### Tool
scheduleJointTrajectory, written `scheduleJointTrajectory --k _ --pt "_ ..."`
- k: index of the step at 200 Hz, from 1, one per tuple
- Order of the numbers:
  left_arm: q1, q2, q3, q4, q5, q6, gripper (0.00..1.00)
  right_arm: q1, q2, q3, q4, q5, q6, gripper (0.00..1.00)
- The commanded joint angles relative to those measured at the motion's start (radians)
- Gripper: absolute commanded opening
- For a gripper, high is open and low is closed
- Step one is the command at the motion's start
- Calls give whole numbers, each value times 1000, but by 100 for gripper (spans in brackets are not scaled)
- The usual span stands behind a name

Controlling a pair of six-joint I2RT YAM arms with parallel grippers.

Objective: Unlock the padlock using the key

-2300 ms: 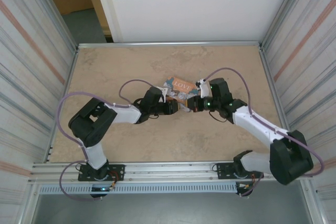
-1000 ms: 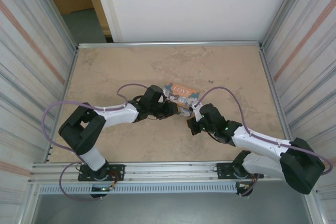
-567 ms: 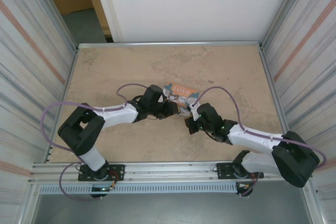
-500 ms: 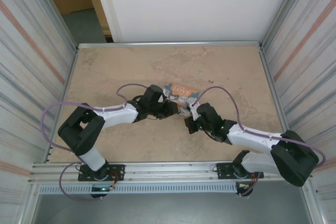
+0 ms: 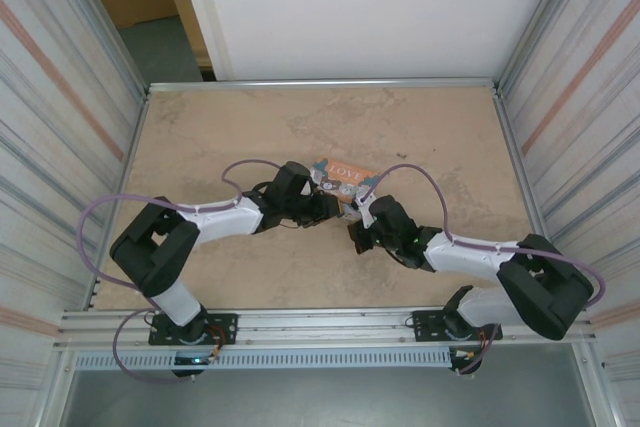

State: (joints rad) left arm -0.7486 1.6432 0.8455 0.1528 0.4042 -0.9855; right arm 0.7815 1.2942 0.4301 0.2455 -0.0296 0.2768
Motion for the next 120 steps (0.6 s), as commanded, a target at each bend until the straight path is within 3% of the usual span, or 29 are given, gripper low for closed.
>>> scheduleJointTrajectory --k 1,120 --pt "-9 -54 14 15 30 -14 16 9 11 32 33 22 2 0" --pt "-10 -53 8 10 24 -10 16 8 -44 23 19 3 -2 0"
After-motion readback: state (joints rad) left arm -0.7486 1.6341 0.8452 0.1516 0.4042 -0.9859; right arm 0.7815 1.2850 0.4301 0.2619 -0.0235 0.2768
